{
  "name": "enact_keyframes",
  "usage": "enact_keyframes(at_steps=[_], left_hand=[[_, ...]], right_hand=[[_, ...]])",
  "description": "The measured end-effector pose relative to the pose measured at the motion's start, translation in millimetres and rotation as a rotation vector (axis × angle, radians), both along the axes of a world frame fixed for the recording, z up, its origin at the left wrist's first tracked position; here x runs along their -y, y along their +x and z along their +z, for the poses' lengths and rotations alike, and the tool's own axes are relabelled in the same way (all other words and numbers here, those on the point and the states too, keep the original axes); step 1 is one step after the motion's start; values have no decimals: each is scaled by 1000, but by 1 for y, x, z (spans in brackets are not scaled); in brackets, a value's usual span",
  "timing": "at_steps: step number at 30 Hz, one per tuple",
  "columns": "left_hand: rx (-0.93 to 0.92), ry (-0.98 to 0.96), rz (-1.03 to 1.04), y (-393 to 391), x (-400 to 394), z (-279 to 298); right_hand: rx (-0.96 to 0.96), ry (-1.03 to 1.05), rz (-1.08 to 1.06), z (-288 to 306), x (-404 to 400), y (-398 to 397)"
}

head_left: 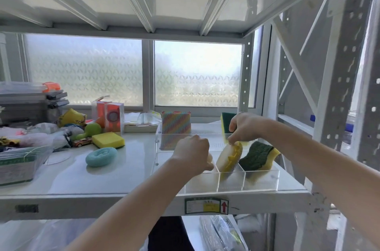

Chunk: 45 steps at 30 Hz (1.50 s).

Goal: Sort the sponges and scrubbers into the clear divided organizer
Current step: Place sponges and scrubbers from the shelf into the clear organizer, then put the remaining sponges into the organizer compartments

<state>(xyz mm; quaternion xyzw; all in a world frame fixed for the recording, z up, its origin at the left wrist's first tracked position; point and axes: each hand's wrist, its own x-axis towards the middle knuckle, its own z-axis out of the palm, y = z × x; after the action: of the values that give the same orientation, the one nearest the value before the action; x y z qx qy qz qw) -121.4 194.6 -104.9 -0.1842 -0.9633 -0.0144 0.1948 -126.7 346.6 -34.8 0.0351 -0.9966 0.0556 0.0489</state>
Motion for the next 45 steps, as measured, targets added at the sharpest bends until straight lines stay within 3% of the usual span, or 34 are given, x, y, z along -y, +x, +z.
enact_keyframes(at_steps=[5,10,13,20,26,30,40,45], left_hand=[[292,276,-68,-3,24,5],[168,513,0,2,97,19],[100,513,159,-1,158,17],[149,439,461,-12,251,-12],[207,534,454,-38,263,-55],[179,568,420,-49,264,-65],[150,531,385,-50,270,-73],[201,540,448,-45,267,-68]], right_hand=[[-5,-15,15,1,1,3],[-19,-79,51,9,12,-1],[-41,-105,93,16,36,-5],[-122,-165,315,32,158,-34],[-68,-97,440,5,282,-81],[20,-132,361,-30,328,-121],[176,-5,282,-79,375,-166],[147,26,299,-80,376,-165]])
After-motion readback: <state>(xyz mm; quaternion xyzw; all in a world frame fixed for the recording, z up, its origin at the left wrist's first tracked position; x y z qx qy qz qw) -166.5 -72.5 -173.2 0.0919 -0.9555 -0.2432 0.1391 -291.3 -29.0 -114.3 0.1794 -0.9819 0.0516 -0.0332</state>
